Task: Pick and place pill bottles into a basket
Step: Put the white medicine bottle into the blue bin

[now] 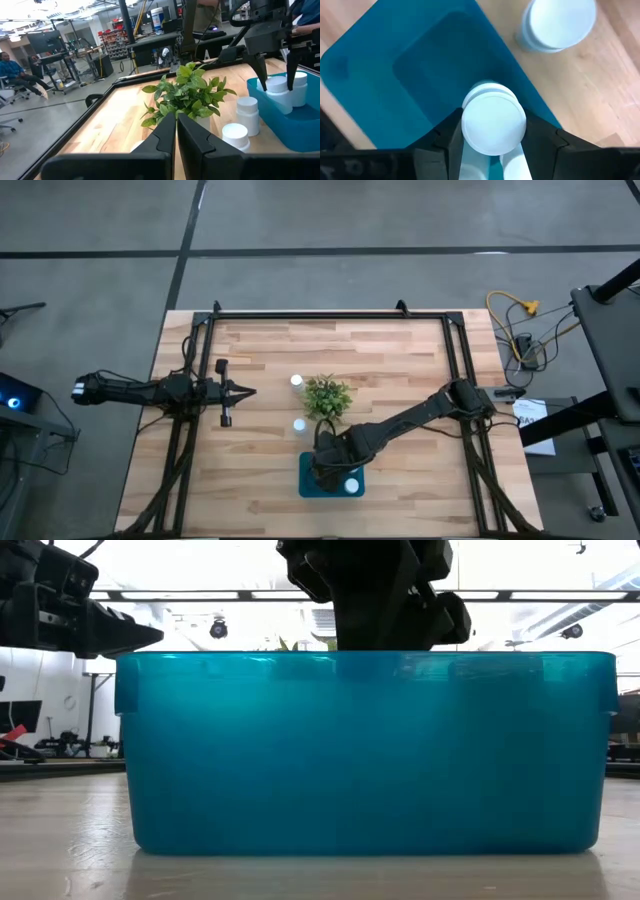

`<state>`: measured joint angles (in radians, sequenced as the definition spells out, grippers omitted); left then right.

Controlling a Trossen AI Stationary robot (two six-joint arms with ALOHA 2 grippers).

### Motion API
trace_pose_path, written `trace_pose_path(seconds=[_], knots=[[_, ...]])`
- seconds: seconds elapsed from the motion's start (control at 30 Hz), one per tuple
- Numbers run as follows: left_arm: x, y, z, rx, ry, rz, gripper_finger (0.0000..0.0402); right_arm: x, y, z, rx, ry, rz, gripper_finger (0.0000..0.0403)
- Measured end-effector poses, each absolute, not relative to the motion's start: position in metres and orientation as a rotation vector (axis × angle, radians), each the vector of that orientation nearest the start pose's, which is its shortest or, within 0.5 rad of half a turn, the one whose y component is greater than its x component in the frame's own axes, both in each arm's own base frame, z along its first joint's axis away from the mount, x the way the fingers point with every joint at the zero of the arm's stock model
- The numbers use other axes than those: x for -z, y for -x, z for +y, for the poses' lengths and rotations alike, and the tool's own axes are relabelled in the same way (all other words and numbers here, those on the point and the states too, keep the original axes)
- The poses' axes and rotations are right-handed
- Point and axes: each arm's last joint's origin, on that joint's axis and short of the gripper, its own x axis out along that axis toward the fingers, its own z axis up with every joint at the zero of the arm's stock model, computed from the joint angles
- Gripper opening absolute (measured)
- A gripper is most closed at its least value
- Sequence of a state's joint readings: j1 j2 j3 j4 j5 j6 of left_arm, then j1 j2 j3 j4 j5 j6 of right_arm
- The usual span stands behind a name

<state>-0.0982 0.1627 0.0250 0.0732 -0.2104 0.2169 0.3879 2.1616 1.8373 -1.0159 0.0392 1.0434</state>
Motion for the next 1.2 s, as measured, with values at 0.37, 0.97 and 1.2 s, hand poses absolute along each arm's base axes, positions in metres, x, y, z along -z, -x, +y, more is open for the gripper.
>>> trace_pose_path(seconds=[0.37,0.97,1.2], knots=[[-0.166,-0.106,-0.004,-0.105,-0.227,0.077,0.0001,-0.206,-0.409,0.166,0.459,-0.599,1.255,0.0147],[-0.166,-0.106,-0.004,-0.106,-0.227,0.075,0.0001,-0.203,-0.41,0.169,0.501,-0.649,1.195,0.0147],[-0.166,-0.106,-0.004,-0.109,-0.227,0.076,0.0001,-0.194,-0.403,0.176,0.521,-0.648,1.222,0.0147]])
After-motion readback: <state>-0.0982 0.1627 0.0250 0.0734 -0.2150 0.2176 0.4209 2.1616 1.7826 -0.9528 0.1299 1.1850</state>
